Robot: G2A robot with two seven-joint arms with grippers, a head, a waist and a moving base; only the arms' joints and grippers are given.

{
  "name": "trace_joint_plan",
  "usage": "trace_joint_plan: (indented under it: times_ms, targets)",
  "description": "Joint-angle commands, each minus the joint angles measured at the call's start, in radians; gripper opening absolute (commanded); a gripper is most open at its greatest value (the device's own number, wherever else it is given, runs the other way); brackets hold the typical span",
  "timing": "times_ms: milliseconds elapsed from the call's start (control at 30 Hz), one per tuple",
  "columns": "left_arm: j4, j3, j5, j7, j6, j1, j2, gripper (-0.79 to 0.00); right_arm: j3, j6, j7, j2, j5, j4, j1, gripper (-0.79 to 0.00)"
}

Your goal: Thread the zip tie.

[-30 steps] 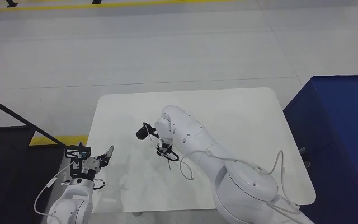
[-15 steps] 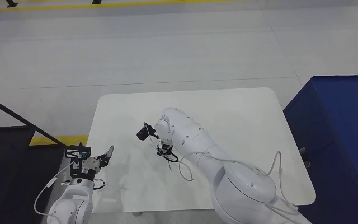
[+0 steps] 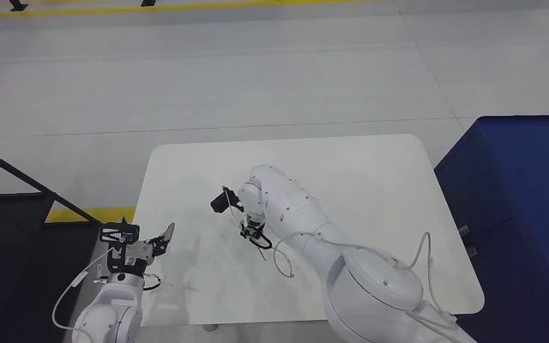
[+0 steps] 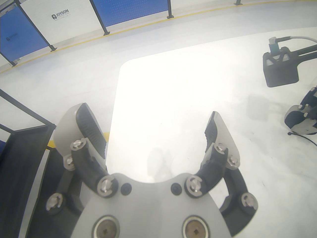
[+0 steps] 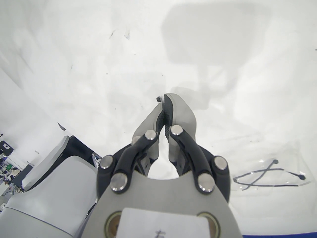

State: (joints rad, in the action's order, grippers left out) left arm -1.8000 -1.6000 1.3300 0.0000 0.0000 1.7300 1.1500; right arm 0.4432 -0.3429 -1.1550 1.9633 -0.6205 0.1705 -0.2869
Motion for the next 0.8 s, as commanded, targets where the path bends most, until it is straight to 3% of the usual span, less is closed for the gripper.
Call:
trace_joint_plan:
  times_ms: [0,467,767]
  targets:
    - [0.000,0.000,0.000,0.000,0.000,0.000,0.000,0.000,0.001,-0.002,0.007,0.000,-0.004,0.005,0.007,-0.785]
    - [0.000,0.000,0.000,0.000,0.000,0.000,0.000,0.000,0.017,-0.028,0.014,-0.004,0.019,0.007,0.020,-0.785]
    - [0.000,0.000,0.000,0.000,0.000,0.000,0.000,0.000,-0.062,-0.033,0.057,-0.007,-0.179,0.169,-0.020,-0.785]
